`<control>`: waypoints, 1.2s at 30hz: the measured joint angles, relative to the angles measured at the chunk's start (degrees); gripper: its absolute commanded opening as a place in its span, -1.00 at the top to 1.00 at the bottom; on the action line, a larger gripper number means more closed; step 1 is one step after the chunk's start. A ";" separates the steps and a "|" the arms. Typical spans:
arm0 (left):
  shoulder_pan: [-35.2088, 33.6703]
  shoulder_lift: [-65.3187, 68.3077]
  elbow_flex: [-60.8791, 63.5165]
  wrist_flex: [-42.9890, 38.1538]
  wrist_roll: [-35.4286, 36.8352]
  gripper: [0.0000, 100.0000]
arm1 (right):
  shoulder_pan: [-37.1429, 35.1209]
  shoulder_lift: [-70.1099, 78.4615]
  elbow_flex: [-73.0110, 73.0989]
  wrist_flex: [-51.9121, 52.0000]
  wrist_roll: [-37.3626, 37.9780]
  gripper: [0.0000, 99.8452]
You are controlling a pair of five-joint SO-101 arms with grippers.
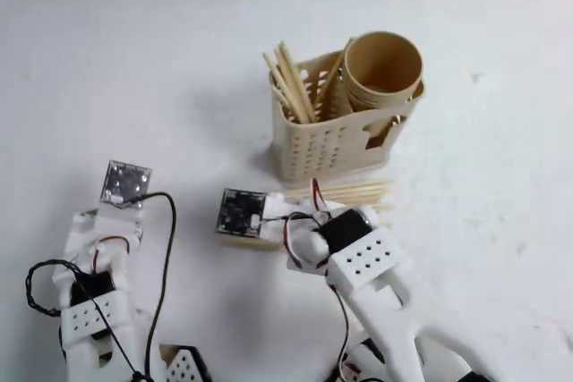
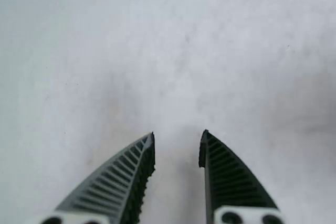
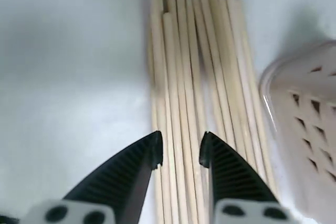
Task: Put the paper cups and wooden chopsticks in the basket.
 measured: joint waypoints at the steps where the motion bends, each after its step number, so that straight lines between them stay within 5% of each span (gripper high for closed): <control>1: 0.00 0.00 0.00 0.00 0.00 0.69 | 0.00 0.79 -0.18 -0.44 0.18 0.75; 15: 0.00 0.00 0.00 0.00 0.00 0.69 | 0.18 20.84 -1.85 -12.13 1.41 0.76; 22: 0.00 0.00 0.00 0.00 0.00 0.69 | 0.26 24.44 -2.73 -14.51 1.41 0.94; 36: 0.00 0.00 0.00 0.00 0.00 0.69 | 0.35 16.97 -2.90 -12.40 1.41 0.97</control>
